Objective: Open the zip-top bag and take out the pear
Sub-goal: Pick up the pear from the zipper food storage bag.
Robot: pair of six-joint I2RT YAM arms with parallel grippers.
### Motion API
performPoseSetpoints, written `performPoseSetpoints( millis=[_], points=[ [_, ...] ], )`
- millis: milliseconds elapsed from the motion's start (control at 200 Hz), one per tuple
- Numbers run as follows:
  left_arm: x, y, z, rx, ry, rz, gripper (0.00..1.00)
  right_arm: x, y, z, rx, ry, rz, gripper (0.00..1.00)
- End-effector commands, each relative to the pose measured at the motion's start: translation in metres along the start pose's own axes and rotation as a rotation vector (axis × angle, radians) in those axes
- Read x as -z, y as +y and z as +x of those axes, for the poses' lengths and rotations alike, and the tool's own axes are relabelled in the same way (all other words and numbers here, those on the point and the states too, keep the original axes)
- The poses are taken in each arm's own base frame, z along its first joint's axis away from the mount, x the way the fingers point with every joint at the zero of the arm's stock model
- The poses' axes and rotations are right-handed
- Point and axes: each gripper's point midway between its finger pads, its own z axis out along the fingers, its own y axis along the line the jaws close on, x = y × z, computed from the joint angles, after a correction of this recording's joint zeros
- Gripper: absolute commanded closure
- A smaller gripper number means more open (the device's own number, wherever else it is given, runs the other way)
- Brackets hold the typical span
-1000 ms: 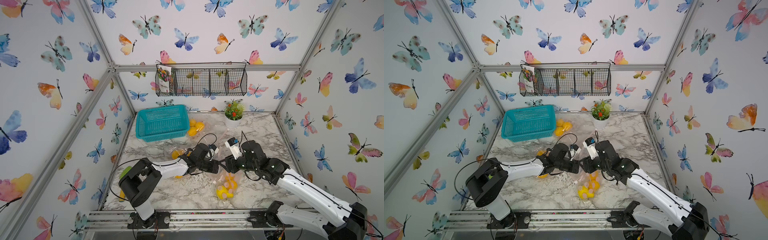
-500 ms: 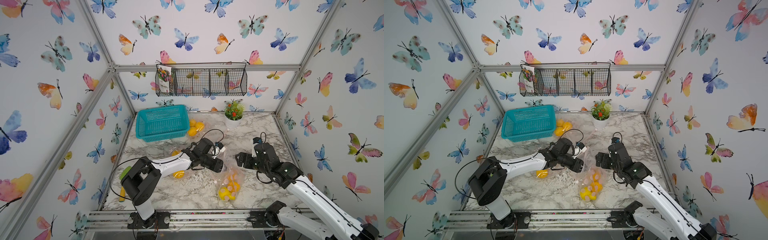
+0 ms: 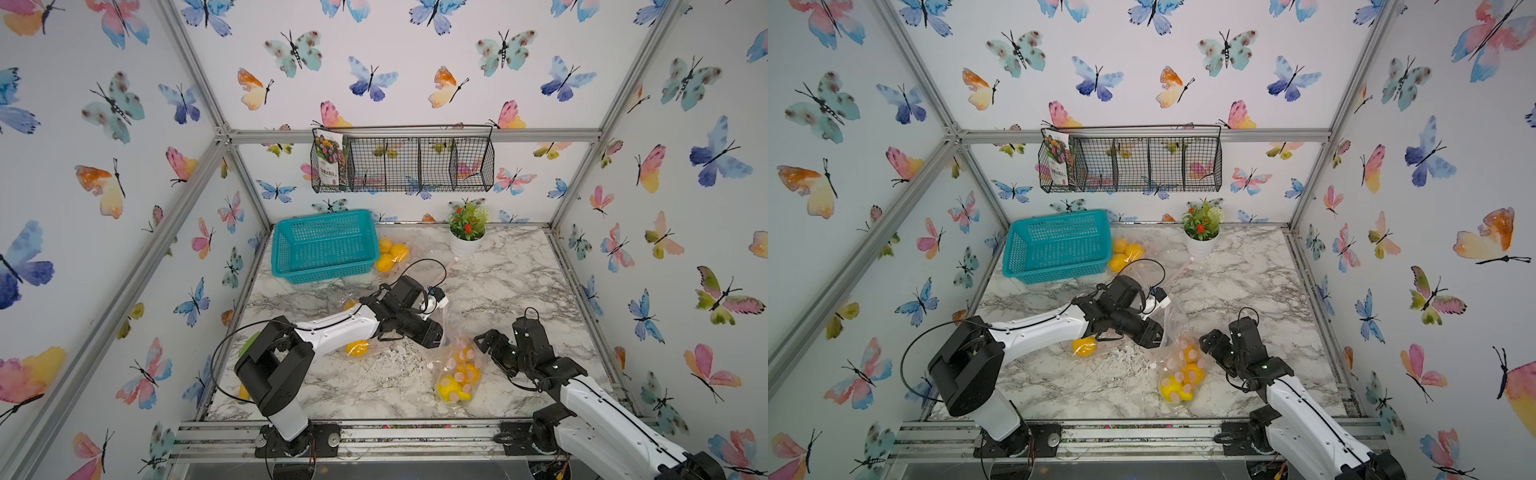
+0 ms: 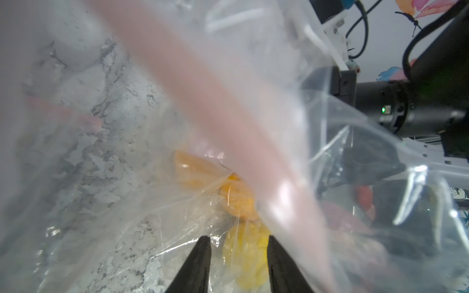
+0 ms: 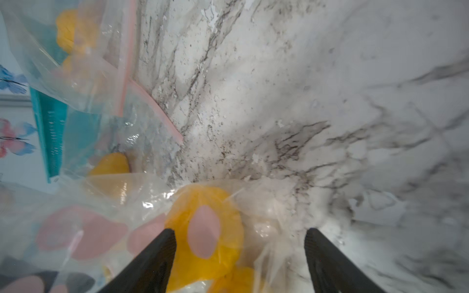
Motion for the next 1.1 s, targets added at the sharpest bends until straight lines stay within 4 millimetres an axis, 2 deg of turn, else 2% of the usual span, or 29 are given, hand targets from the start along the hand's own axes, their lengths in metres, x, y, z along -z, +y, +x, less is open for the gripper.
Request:
performPoseSetpoints(
  millis=[0, 75, 130, 185, 365, 425, 486, 506, 536, 551, 576, 636, 751, 861, 976, 1096],
  points=[
    [0.008, -0.016, 0.013, -0.046, 0.037, 0.071, 0.60, 0.000, 0.045, -0.018, 0.021, -0.031, -0.161, 0.38],
    [0.009, -0.018, 0.016, -0.049, 0.042, 0.085, 0.60, -0.001, 0.054, -0.026, 0.087, -0.042, -0.148, 0.61],
    [0.008, -0.018, 0.018, -0.047, 0.045, 0.093, 0.60, 0.000, 0.065, -0.032, 0.155, -0.046, -0.146, 0.81],
    [0.007, -0.018, 0.019, -0.042, 0.046, 0.102, 0.60, 0.003, 0.077, -0.039, 0.217, -0.047, -0.146, 0.96],
    [0.010, -0.013, 0.006, -0.001, -0.040, 0.070, 0.60, 0.011, 0.123, -0.049, 0.376, 0.012, -0.183, 0.97],
    [0.013, -0.015, -0.001, 0.020, -0.086, 0.073, 0.60, 0.011, 0.123, -0.049, 0.392, 0.026, -0.170, 0.97],
    [0.016, -0.027, -0.006, 0.011, -0.118, 0.132, 0.60, 0.010, 0.112, -0.048, 0.397, 0.038, -0.113, 0.97],
    [0.017, -0.030, -0.006, 0.008, -0.124, 0.151, 0.59, 0.010, 0.105, -0.048, 0.393, 0.037, -0.084, 0.95],
    [0.017, -0.033, -0.006, 0.008, -0.127, 0.166, 0.59, 0.009, 0.096, -0.046, 0.384, 0.042, -0.051, 0.86],
    [0.017, -0.034, -0.006, 0.010, -0.124, 0.169, 0.58, 0.009, 0.089, -0.046, 0.375, 0.040, -0.022, 0.76],
    [0.017, -0.033, -0.005, 0.016, -0.119, 0.163, 0.59, 0.009, 0.079, -0.044, 0.367, 0.044, 0.009, 0.64],
    [0.014, -0.024, 0.000, 0.025, -0.090, 0.113, 0.58, 0.011, 0.066, -0.035, 0.345, 0.063, 0.031, 0.44],
    [0.007, 0.002, 0.016, 0.065, -0.020, -0.012, 0.58, 0.011, 0.062, -0.007, 0.293, 0.142, -0.067, 0.24],
    [0.001, 0.015, 0.026, 0.092, 0.019, -0.052, 0.59, 0.004, 0.055, 0.023, 0.249, 0.262, -0.149, 0.03],
    [-0.003, 0.023, 0.032, 0.114, 0.034, -0.070, 0.59, -0.009, 0.047, 0.046, 0.202, 0.372, -0.206, 0.02],
    [-0.006, 0.029, 0.038, 0.125, 0.049, -0.085, 0.59, -0.023, 0.047, 0.045, 0.191, 0.378, -0.222, 0.09]
  ],
)
